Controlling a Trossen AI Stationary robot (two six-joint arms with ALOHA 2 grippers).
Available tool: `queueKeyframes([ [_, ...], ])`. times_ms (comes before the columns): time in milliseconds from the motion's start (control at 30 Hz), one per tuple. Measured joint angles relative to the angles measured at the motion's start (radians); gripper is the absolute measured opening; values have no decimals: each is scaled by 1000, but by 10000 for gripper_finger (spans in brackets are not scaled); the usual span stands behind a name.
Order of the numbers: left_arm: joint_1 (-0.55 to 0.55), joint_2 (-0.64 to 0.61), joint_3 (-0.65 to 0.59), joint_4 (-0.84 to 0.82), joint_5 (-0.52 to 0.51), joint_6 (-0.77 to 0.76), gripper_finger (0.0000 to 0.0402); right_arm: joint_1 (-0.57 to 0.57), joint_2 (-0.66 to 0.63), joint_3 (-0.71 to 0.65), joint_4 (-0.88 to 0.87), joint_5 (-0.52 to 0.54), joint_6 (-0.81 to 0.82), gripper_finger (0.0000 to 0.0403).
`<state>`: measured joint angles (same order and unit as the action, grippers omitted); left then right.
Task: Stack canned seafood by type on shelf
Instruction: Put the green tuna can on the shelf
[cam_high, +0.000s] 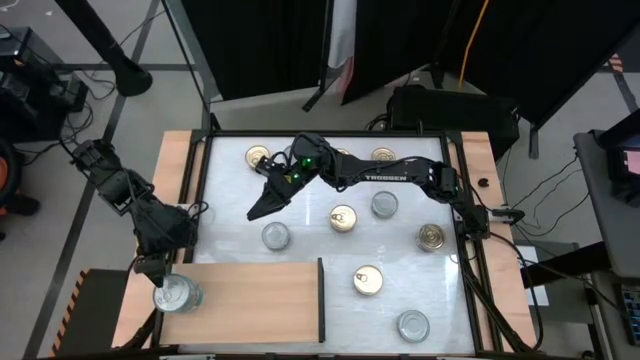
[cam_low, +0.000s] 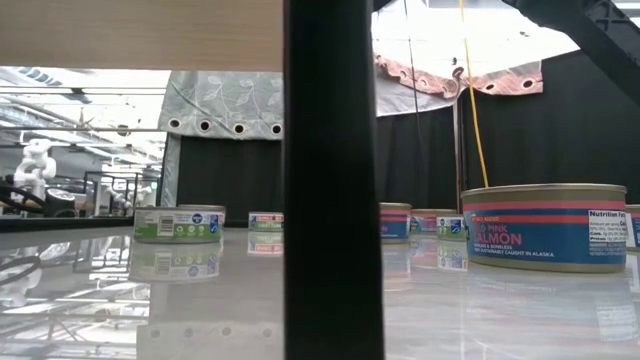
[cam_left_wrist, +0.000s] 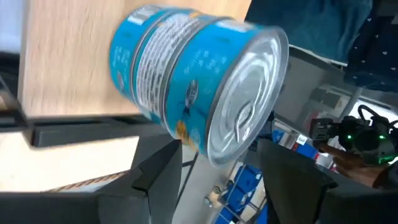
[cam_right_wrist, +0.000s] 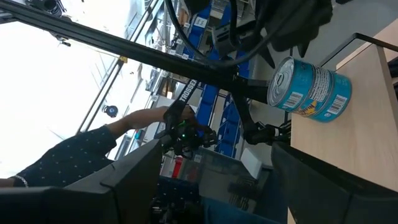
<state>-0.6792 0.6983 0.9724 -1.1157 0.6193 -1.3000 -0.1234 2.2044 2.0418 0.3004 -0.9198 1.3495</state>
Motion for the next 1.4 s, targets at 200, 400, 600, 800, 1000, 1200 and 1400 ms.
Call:
queueKeyframes([
  [200,0,0,11,-50,-11,-4,215,0,0,0,0,0,-4,293],
  [400,0,0,27,-184,26,-10,215,-4,-3,0,0,-3,12,293],
  [600,0,-1,134,-293,-7,-51,215,-41,-75,0,-9,1,2,293],
  [800,0,-1,252,-315,-213,-90,215,-94,-213,1,-354,13,-199,293],
  [1000,0,-1,310,-314,-644,-34,215,-125,-421,2,-1059,204,-611,293],
  [1200,0,10,310,-235,-1284,-2,215,-123,-568,1,-1667,655,-878,293],
  [1400,24,15,310,18,-1693,198,215,-143,-640,-31,-1851,841,-1018,289],
])
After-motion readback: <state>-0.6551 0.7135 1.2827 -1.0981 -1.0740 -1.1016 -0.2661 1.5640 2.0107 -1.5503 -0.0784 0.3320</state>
